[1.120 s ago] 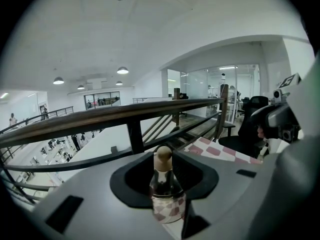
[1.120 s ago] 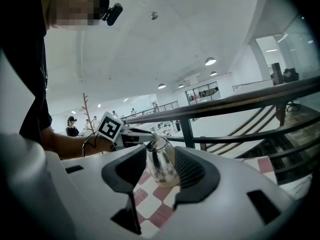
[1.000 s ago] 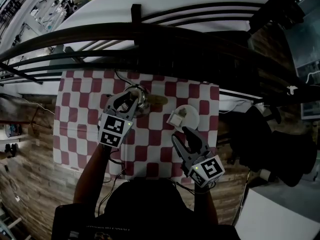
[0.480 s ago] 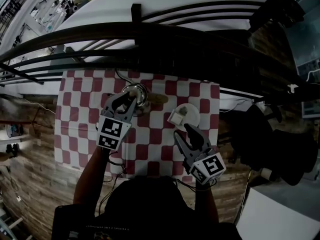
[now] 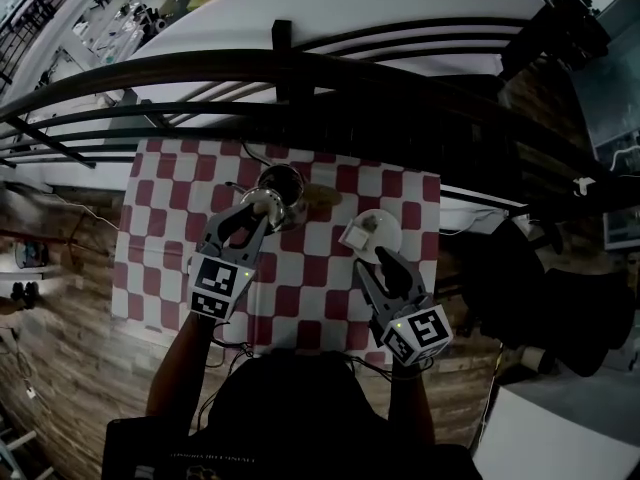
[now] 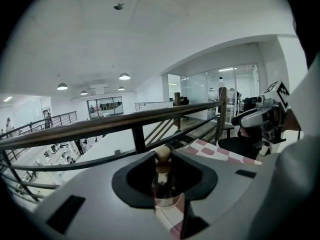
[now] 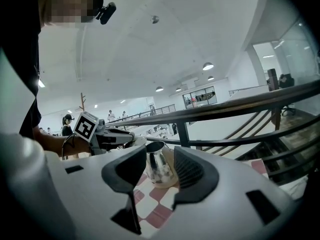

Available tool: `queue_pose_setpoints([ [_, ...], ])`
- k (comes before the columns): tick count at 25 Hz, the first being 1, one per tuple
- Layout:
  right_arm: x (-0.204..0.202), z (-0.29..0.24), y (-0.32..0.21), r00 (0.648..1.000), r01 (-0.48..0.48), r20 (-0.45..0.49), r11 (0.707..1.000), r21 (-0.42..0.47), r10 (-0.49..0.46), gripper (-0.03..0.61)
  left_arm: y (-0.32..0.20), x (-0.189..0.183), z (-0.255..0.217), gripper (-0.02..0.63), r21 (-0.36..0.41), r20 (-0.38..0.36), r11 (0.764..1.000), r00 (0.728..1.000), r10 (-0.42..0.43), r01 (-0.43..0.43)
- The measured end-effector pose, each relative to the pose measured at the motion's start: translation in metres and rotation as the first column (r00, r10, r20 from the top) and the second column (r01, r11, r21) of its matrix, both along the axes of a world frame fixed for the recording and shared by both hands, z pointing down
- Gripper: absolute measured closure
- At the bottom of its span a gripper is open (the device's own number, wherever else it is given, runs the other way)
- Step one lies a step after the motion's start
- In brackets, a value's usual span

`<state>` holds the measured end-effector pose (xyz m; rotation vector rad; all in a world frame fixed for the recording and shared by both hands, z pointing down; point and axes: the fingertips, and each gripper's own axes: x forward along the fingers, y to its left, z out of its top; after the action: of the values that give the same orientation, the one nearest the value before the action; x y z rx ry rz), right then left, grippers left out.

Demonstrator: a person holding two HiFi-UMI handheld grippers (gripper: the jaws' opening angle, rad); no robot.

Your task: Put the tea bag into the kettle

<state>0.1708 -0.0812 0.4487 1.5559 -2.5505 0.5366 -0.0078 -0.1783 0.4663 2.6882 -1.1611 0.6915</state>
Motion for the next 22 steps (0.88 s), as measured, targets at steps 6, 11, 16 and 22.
queue_pose_setpoints([
  [6, 0.005, 0.011, 0.003, 0.999, -0.023, -0.029, 1.000, -0.013, 0.023, 0.408, 0.028, -0.012, 0.004, 0.514, -0.011, -0.019, 1.000, 0.999, -0.028, 0.027],
  [11, 0.013, 0.024, 0.005, 0.998, -0.043, -0.043, 0.999, -0.031, 0.041, 0.408, 0.046, -0.016, 0.010, 0.514, -0.021, -0.028, 0.999, 0.999, -0.043, 0.042],
  [16, 0.026, 0.051, 0.003, 0.994, -0.076, -0.078, 0.994, -0.072, 0.070, 0.408, 0.059, -0.017, 0.020, 0.514, -0.042, -0.035, 0.998, 0.998, -0.054, 0.053],
  [22, 0.037, 0.089, 0.002, 0.986, -0.101, -0.148, 0.986, -0.130, 0.081, 0.408, 0.069, -0.020, 0.031, 0.514, -0.068, -0.047, 0.995, 0.996, -0.071, 0.067],
])
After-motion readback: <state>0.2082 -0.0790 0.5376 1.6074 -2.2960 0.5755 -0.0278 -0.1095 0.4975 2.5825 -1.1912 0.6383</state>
